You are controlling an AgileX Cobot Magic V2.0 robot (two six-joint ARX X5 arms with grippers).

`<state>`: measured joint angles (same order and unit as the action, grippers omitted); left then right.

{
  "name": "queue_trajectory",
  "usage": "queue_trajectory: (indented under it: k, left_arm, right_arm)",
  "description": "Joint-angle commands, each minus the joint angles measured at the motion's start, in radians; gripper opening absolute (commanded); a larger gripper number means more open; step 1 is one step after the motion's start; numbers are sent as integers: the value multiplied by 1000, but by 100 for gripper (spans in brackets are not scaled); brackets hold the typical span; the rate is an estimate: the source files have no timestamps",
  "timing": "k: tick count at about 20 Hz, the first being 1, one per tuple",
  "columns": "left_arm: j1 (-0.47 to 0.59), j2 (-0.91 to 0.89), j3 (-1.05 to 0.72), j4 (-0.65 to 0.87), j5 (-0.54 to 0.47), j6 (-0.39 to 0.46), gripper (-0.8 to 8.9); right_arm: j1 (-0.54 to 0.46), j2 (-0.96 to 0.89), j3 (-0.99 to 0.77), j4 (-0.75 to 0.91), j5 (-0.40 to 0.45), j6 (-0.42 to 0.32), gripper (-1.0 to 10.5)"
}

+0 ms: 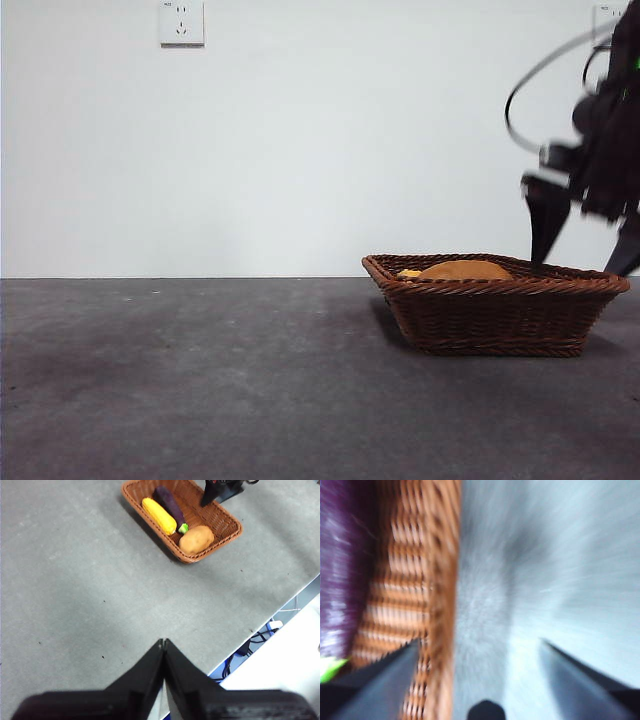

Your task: Help me put the vegetables on the table into the basket

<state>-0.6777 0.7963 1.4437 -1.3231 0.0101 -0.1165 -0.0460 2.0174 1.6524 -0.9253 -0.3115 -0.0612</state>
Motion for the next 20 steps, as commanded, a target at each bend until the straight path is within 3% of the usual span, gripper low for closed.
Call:
queue_trajectory:
  k: [1,3,5,9,16,18,20]
  left_arm:
    - [-4,-8,-5,4,-13,-9,-3]
    - [-4,-8,-5,4,-14,-9,-3]
    - [-4,-9,-5,4,-13,7,-3]
    - [-4,-9,-5,4,-14,60,-3]
    - [-4,-23,-5,4,-14,103,-8]
    - [-4,-25,-5,4,-13,102,-8]
    - [-4,-24,-5,4,-13,101,-3]
  right_arm:
    - [-2,-147,0,-26,37,-6,525]
    - [-2,-297,0,-70,58,29,414]
    - [0,-456,0,-125,58,35,213]
    - [1,-707,0,-244,59,77,-14]
    - [1,-1022,-4,-455,91,84,-12]
    - [1,-1107,-4,-455,45,84,-12]
    - [1,-1176,-4,-455,-54,84,-12]
